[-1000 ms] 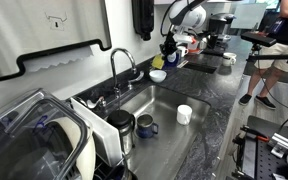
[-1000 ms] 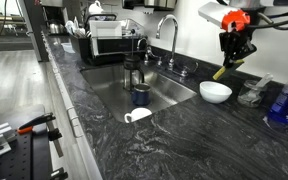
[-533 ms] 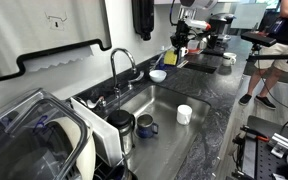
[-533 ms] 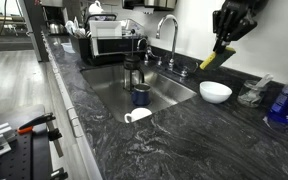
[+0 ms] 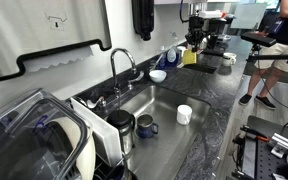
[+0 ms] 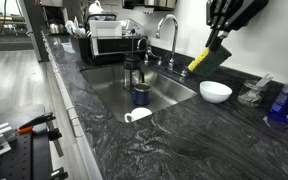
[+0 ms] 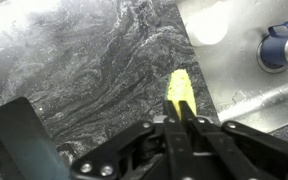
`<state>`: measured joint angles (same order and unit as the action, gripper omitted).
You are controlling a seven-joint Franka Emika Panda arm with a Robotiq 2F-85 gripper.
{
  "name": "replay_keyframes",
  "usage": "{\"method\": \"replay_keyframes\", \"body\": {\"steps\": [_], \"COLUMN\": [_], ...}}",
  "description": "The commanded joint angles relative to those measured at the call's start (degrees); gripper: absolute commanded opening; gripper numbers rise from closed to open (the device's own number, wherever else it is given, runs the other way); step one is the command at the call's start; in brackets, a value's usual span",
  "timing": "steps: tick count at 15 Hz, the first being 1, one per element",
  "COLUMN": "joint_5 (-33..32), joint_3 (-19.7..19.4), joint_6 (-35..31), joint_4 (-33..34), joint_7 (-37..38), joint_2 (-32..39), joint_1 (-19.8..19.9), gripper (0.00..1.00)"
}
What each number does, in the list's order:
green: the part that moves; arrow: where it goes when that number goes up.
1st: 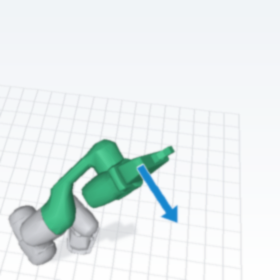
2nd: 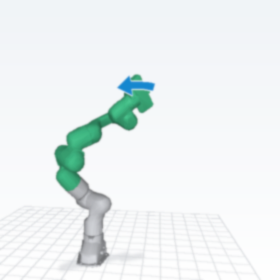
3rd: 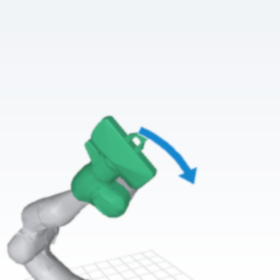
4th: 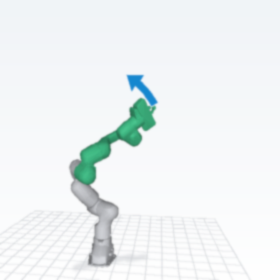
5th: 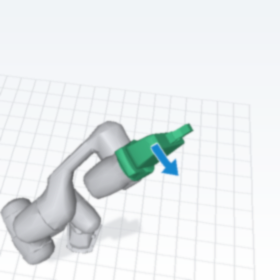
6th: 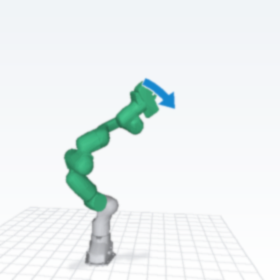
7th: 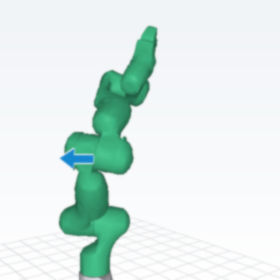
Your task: Use the sponge to wipe the counter top
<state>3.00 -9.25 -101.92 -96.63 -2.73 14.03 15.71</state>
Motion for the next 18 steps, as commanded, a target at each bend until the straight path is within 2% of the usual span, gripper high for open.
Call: {"method": "replay_keyframes", "body": {"steps": [1,5,11,13,18], "joint_5": [-2.5,-4.0,-3.4,-2.9,-0.1], "joint_3": [-0.2,-0.3,-1.4,-1.8,-2.0], "joint_6": [-1.3,-2.0,-16.6,-19.6,-19.3], "joint_4": [-3.9,-5.9,-10.9,-12.7,-14.7], "joint_7": [-3.1,-5.9,-8.0,-7.9,-9.2], "joint_2": [-1.7,-2.3,-1.9,-1.6,-0.9], "joint_1": [-1.5,-2.1,-1.0,-0.7,0.2], "gripper": [0.02,0.02,0.02,0.02,0.02]}}
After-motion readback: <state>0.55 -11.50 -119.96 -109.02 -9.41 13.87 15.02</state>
